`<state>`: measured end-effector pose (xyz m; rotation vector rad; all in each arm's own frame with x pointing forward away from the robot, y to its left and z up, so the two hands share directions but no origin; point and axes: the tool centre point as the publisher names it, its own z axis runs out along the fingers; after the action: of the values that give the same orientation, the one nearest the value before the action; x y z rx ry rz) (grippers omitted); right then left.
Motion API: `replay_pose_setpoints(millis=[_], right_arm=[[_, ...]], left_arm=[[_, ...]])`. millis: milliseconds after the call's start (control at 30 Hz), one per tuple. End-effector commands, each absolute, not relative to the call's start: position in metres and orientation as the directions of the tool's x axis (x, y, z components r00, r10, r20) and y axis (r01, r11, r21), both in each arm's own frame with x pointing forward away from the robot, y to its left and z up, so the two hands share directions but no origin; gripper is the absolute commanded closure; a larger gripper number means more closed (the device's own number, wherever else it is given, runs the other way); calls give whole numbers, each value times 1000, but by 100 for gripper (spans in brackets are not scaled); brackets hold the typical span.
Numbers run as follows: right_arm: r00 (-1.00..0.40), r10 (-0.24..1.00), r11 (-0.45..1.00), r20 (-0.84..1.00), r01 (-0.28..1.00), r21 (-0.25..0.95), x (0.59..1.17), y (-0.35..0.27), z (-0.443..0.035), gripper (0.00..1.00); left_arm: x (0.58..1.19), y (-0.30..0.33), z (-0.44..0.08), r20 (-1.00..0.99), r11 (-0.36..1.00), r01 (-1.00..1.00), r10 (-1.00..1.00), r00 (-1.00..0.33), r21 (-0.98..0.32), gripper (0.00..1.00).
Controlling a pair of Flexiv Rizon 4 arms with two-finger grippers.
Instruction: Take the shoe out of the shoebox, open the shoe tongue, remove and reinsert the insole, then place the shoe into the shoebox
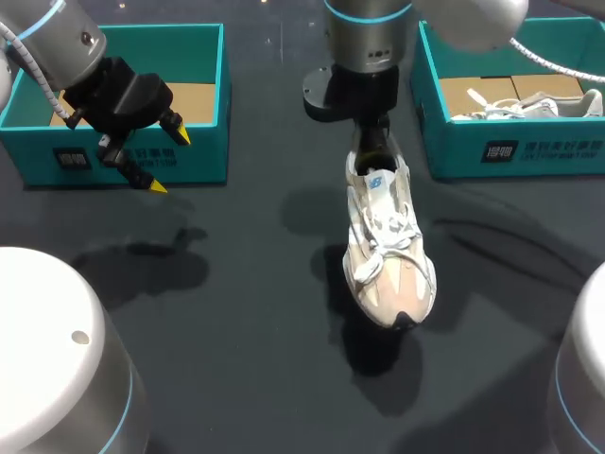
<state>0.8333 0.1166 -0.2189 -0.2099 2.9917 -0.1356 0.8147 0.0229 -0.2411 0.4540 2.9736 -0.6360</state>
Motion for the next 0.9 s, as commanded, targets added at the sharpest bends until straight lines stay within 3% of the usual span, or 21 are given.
replay_pose_setpoints(millis=[33, 567, 900], right_arm=[[-980, -145, 986, -133, -133, -98, 833, 116, -218, 100], [-957, -183, 967, -226, -134, -215, 908, 15, -114, 100], [-960, -183, 960, -210, -129, -249, 926, 2, -109, 100]], left_arm=[[814, 24, -241, -127, 872, 300, 271, -954, -387, 0], [814, 24, -241, -127, 872, 300, 271, -954, -387, 0], [814, 24, -241, -127, 872, 300, 271, -954, -387, 0]])
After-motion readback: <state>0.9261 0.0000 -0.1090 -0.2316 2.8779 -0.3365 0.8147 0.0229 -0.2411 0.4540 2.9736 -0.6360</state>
